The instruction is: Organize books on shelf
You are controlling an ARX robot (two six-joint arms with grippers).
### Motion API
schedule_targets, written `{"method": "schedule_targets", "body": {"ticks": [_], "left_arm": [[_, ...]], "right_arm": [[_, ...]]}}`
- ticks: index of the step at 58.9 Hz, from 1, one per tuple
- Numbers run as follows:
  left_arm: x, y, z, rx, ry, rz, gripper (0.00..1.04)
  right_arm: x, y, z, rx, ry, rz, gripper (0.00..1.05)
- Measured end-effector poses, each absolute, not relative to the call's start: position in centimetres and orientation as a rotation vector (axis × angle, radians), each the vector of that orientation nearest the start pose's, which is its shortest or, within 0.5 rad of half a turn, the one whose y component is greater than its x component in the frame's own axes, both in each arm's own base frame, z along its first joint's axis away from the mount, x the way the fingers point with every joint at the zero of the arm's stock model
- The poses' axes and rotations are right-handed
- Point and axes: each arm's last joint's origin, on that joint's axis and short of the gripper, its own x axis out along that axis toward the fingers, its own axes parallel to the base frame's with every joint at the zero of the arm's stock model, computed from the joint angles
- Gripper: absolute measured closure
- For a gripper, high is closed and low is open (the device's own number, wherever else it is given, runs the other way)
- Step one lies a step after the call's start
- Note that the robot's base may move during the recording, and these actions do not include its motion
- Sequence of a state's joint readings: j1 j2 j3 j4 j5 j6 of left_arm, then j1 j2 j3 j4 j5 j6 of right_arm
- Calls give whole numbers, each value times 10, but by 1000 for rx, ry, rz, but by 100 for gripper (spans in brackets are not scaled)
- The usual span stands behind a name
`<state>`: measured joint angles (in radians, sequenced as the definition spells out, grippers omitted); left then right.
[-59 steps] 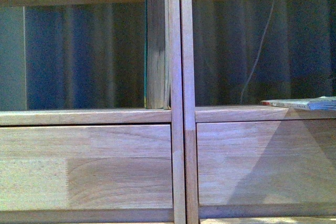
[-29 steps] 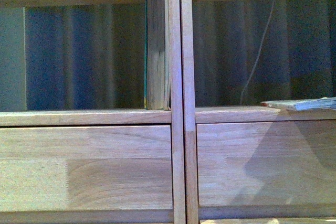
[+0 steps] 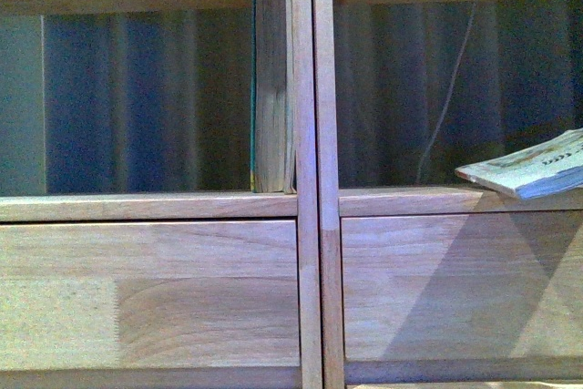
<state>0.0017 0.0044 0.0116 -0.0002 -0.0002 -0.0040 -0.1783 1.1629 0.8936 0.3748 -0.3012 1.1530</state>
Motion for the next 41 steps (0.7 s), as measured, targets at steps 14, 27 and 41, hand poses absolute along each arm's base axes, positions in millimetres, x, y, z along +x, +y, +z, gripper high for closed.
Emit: {"method": "schedule_targets", "body": {"ticks": [14, 27, 41], "left_arm": [[119, 22, 205, -92, -89, -474, 7], [174, 44, 272, -186, -164, -543, 7], [243, 37, 328, -361, -101, -612, 7]], "right_arm": [[234, -43, 372, 1095, -71, 268, 97], [211, -31, 396, 1028, -109, 454, 97], [173, 11, 425, 849, -179, 764, 97]]}}
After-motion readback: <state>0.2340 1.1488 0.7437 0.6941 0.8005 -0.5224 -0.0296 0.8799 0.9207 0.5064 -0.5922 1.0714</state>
